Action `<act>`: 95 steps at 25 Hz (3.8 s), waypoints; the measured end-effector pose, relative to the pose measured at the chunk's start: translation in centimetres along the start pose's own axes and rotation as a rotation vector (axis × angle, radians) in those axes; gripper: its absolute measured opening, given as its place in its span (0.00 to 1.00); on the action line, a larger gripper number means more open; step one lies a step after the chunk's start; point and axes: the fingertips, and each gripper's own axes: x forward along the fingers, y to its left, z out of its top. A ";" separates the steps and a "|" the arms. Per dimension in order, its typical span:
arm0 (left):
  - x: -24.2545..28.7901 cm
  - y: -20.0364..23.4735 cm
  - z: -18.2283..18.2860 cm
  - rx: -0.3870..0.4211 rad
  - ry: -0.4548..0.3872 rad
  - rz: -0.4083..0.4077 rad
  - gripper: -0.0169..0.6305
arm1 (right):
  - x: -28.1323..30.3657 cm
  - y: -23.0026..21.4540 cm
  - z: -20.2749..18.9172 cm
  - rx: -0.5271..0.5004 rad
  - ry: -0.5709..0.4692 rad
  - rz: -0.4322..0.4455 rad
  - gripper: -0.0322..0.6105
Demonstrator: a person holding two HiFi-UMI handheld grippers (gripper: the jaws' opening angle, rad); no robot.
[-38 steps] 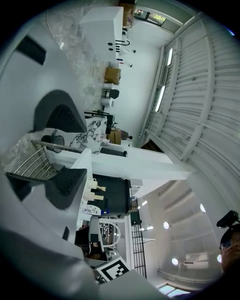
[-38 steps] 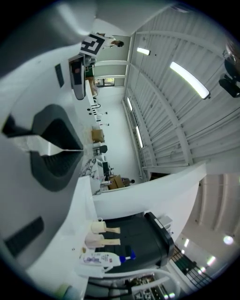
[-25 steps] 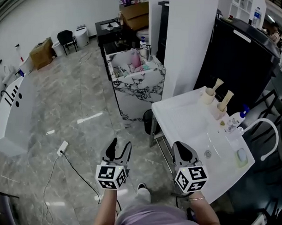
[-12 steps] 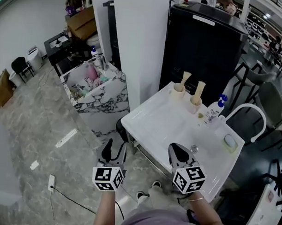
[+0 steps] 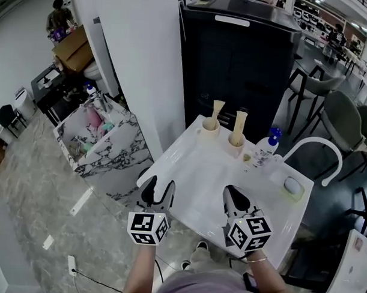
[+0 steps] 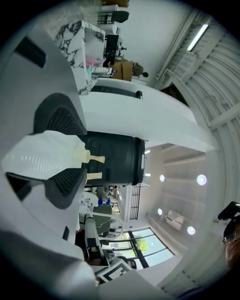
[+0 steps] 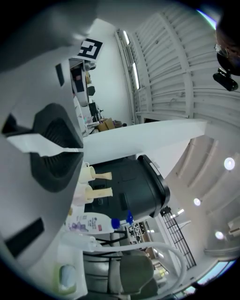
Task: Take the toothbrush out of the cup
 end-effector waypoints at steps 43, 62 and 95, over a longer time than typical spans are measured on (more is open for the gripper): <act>37.6 -6.6 -2.2 0.173 0.251 -0.335 0.29 | 4.1 -13.9 -0.3 0.256 -0.032 -0.576 0.09; 32.7 -5.7 10.0 0.036 -0.114 -0.313 0.06 | 1.9 -12.3 1.4 0.250 -0.101 -0.552 0.08; 11.4 4.8 4.2 -0.066 0.007 -0.142 0.06 | 4.3 -5.3 1.8 0.217 -0.083 -0.225 0.07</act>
